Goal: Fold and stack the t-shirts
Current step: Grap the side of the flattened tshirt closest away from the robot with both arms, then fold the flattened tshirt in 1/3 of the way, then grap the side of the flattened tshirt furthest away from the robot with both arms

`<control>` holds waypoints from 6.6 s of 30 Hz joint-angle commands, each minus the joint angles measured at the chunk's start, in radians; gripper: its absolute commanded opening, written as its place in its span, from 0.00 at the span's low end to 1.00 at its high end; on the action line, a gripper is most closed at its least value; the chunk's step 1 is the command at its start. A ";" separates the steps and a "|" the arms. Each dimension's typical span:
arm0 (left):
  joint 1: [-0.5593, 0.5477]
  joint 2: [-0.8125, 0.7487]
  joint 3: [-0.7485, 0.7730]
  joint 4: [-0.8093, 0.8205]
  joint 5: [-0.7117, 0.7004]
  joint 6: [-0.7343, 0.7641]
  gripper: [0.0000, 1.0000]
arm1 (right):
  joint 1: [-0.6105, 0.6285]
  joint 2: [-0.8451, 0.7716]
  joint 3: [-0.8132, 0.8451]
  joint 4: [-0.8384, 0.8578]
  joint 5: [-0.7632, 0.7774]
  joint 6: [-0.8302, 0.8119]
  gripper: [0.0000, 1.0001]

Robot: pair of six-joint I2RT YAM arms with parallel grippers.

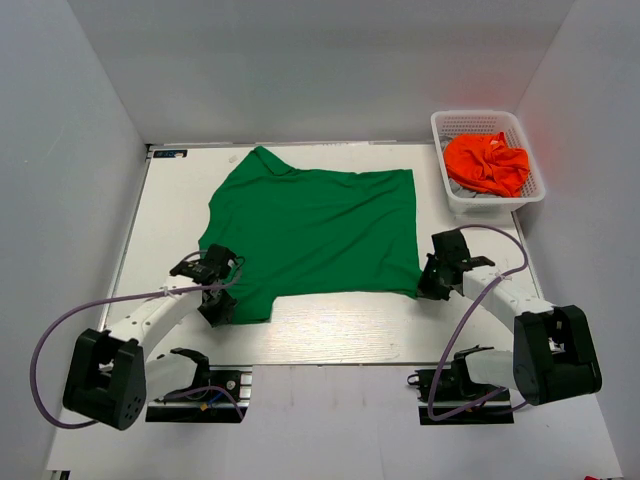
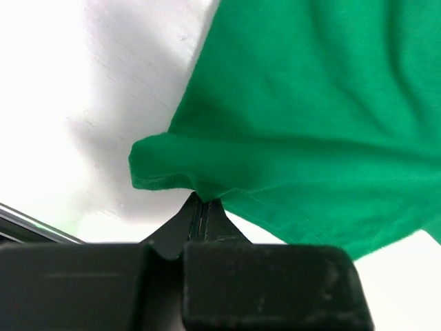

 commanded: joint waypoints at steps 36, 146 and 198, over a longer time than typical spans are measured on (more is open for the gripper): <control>0.033 0.450 0.775 0.265 -0.236 0.238 0.00 | -0.033 0.275 0.581 -0.026 0.071 -0.066 0.00; 0.187 1.025 1.211 0.398 -0.120 0.547 1.00 | 0.008 0.479 0.767 0.109 -0.051 -0.278 0.90; 0.205 1.269 1.448 0.360 0.058 0.641 0.24 | -0.007 0.974 1.240 -0.009 0.145 -0.230 0.90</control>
